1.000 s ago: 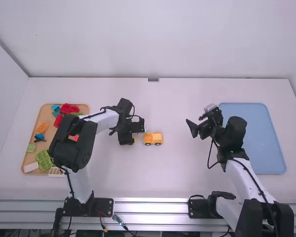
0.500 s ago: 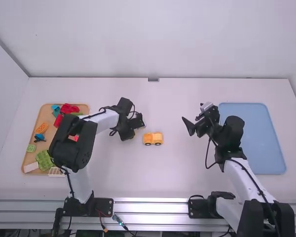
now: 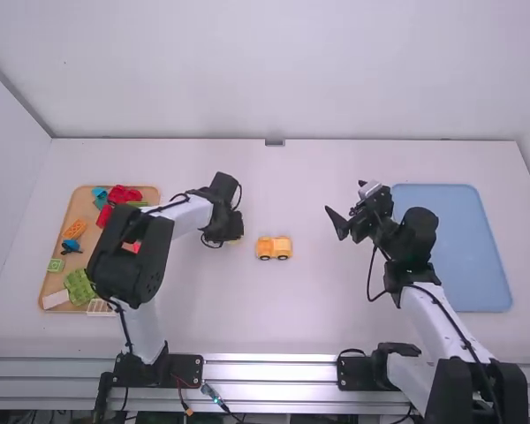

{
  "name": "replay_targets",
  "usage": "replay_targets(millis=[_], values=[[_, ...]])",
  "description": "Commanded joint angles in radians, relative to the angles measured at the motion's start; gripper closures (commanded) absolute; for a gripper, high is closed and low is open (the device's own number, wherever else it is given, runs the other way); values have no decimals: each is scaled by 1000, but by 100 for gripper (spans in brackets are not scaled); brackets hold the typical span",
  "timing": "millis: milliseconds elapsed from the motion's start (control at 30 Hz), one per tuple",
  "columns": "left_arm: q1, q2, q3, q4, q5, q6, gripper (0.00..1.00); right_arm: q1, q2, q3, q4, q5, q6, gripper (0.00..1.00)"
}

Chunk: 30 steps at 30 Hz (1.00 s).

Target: Assemble lego blocks to make yellow taxi

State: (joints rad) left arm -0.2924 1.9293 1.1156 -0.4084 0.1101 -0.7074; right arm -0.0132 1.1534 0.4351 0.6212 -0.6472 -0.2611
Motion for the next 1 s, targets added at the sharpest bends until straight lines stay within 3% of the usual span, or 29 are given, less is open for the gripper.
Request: replay_targets(millis=[0, 133, 267, 333, 533, 600, 667, 733, 767, 800, 967], values=[[6, 4, -16, -27, 15, -626, 74, 1, -14, -6, 0, -4, 3, 1], [-2, 4, -16, -19, -8, -920, 71, 1, -14, -6, 1, -4, 3, 1], [-1, 4, -16, -89, 2, -1195, 92, 1, -14, -6, 0, -4, 3, 1], [-2, 4, -16, -98, 2, -1233, 97, 1, -14, -6, 0, -4, 3, 1], [-1, 4, -16, -100, -7, -1241, 94, 1, -14, -6, -5, -7, 3, 1], [5, 4, -16, -104, 3, -1241, 79, 1, -14, -6, -8, -7, 3, 1], [5, 4, -16, -110, 10, -1241, 71, 1, -14, -6, -8, -7, 3, 1], [0, 4, -17, -109, 5, -1225, 42, 1, -14, -6, -8, -7, 3, 1], [0, 4, -17, -107, 10, -1212, 5, 1, -14, -6, -8, -7, 3, 1], [0, 4, -17, -101, 13, -1184, 1, 1, -14, -6, -8, -7, 3, 1], [2, 4, -17, -89, 27, -1143, 1, 1, -14, -6, -7, -4, 3, 1]])
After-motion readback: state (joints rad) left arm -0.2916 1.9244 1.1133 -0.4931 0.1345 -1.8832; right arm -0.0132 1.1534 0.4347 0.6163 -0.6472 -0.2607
